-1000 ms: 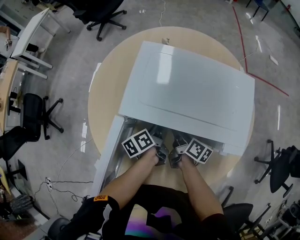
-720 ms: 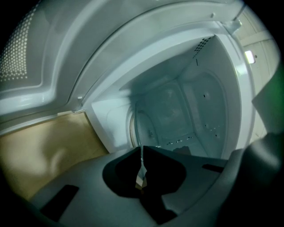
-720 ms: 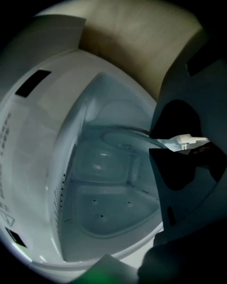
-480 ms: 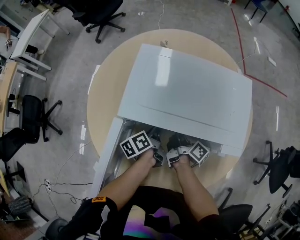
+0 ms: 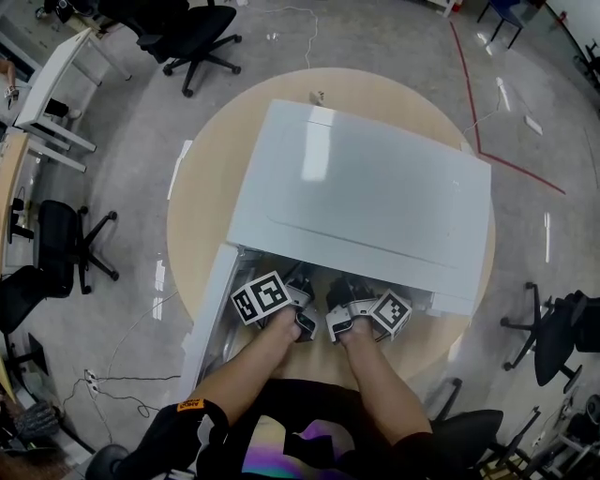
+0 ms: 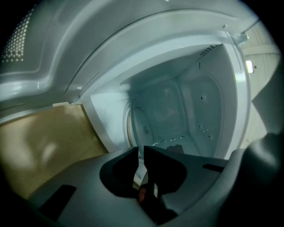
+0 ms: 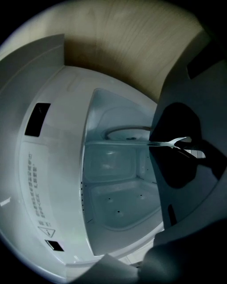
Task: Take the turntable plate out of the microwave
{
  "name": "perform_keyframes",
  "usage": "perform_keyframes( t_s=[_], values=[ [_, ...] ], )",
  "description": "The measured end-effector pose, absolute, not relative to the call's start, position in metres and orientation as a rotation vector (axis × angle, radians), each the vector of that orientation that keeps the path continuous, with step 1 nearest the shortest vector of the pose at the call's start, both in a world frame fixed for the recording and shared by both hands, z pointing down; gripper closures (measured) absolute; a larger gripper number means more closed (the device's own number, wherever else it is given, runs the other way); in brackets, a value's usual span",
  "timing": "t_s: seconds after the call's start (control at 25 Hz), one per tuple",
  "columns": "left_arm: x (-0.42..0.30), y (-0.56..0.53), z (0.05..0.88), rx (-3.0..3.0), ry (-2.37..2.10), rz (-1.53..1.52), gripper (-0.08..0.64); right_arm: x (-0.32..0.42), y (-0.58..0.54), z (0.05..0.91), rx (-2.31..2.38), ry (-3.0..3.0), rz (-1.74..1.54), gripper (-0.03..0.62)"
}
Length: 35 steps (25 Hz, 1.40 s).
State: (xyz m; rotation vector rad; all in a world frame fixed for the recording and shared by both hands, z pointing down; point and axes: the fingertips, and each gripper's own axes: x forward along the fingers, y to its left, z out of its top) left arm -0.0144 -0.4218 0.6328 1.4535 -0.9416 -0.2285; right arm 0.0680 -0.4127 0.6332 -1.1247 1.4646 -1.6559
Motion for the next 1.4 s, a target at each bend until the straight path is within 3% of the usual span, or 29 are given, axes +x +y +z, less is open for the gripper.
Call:
perform_keyframes(
  t_s=[0.52,0.72,0.96,1.4],
  values=[
    [-0.005,-0.436,0.638,1.419,-0.903,-0.287,0.407,0.066,-0.409,0.621,-1.105,1.508,-1.635,0.548],
    [-0.005,-0.444,0.638,1.431,-0.909,-0.307,0.413,0.066,-0.406,0.624,-1.122,1.508,-1.642,0.548],
    [-0.002,-0.447,0.631,1.402,-0.882,-0.37,0.474,0.072,-0.407,0.627,-1.125,1.485,-1.638,0.546],
    [-0.001,-0.449,0.624,1.397,-0.849,-0.379,0.486,0.072,-0.419,0.623,-1.13,1.504,-1.601,0.546]
  ],
)
